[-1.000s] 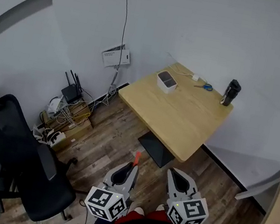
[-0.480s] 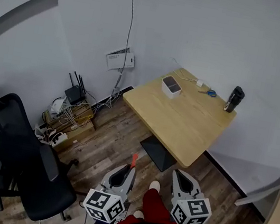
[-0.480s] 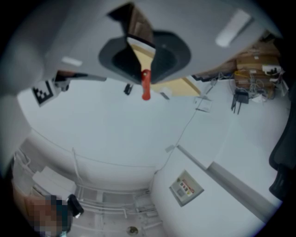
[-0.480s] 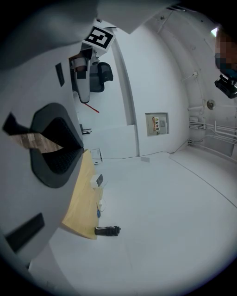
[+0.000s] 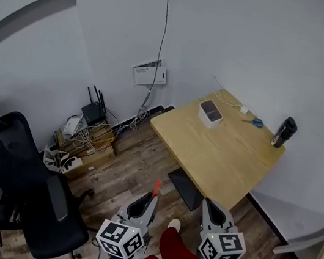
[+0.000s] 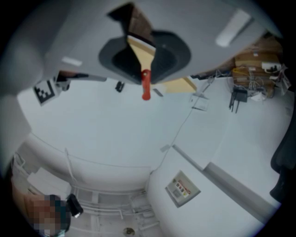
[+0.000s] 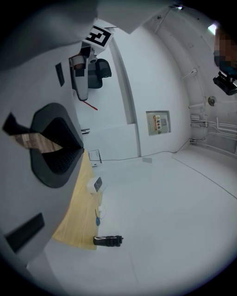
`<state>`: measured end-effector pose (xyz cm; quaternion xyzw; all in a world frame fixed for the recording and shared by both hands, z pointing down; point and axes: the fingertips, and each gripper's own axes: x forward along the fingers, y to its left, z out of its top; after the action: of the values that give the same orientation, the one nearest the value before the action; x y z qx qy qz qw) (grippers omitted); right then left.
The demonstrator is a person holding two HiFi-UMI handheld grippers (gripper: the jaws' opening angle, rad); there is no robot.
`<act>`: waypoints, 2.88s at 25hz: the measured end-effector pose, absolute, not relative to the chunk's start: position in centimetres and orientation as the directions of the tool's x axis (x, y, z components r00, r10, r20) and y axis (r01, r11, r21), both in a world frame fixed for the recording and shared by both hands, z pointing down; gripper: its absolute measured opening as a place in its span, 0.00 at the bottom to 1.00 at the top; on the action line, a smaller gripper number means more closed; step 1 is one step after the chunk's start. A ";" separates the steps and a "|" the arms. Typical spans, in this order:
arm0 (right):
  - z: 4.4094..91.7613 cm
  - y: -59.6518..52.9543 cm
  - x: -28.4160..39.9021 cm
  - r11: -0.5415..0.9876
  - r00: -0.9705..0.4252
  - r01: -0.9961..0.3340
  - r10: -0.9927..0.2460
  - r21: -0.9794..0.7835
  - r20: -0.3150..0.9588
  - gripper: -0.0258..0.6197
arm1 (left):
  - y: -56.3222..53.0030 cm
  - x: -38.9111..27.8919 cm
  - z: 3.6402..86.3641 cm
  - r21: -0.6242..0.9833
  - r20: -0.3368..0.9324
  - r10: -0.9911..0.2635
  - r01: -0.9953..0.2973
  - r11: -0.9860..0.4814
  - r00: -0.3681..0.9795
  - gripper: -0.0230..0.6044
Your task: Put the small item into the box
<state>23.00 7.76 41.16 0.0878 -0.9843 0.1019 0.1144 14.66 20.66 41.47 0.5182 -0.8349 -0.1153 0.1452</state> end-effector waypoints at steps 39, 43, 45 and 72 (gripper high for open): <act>44.2 -9.9 3.3 0.905 -0.897 -0.372 -0.293 -0.206 0.332 0.05 | -0.3 -9.2 43.4 0.384 0.166 -0.951 -0.872 0.305 -0.259 0.14; 44.3 -10.9 1.0 0.874 -0.876 -0.434 -0.354 -0.217 0.327 0.05 | -1.9 -12.0 43.4 0.380 0.172 -0.965 -0.891 0.250 -0.198 0.14; 44.0 -11.3 -0.6 0.857 -0.865 -0.465 -0.386 -0.222 0.320 0.05 | -2.6 -13.5 43.1 0.372 0.176 -0.971 -0.903 0.216 -0.160 0.14; 43.5 -15.7 -3.9 0.604 -0.626 -0.777 -0.708 -0.178 0.327 0.05 | -13.6 -19.8 43.5 0.390 0.177 -0.958 -0.910 -0.145 0.228 0.14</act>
<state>-3.92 -15.73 43.47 0.4177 -0.8886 0.1529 0.1119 -19.78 -13.56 43.52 0.7544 -0.6188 -0.0567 0.2118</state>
